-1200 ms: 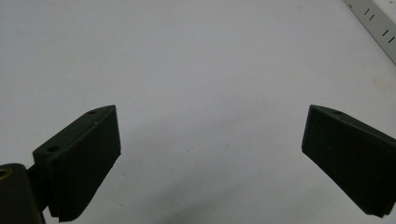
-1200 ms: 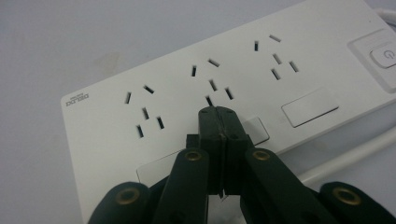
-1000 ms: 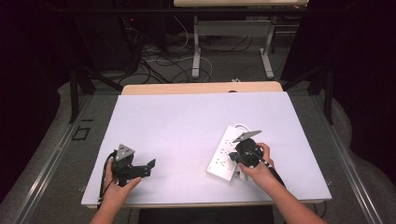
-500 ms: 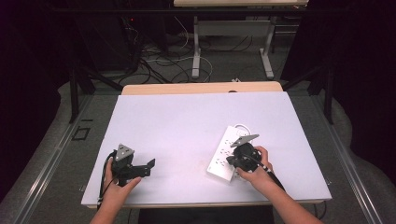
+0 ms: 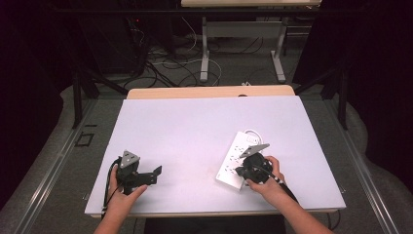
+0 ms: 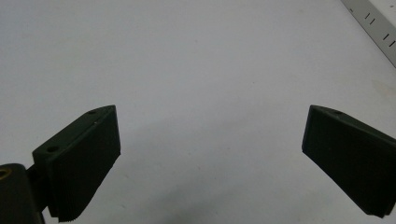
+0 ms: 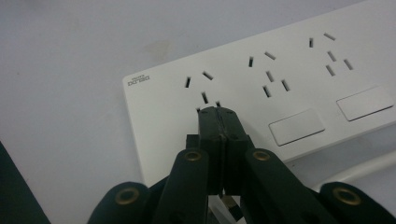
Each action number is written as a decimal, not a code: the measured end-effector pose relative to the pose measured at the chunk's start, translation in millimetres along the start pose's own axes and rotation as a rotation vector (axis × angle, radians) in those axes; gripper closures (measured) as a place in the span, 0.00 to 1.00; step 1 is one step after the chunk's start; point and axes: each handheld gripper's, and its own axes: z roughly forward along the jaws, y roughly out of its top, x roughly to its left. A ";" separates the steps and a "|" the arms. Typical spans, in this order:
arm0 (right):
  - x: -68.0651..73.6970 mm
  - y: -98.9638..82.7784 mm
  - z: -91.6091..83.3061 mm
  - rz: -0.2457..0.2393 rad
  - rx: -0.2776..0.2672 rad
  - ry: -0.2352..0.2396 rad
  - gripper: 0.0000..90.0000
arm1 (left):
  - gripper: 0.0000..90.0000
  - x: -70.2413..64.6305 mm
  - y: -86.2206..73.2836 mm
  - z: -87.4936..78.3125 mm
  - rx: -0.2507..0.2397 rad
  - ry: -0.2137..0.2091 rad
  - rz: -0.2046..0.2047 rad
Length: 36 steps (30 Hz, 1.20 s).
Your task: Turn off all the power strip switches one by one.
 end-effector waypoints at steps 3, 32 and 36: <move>1.2 -1.5 -1.0 -0.005 0.004 0.004 1.00 | 0.05 0.5 0.1 0.2 0.002 0.003 0.009; 3.6 -7.1 -0.7 -0.013 -0.010 0.003 1.00 | 0.05 0.0 -0.5 1.2 0.001 0.000 -0.002; 3.9 -7.5 -0.3 -0.003 -0.017 0.003 1.00 | 0.05 -0.4 -0.1 1.9 -0.001 -0.004 -0.004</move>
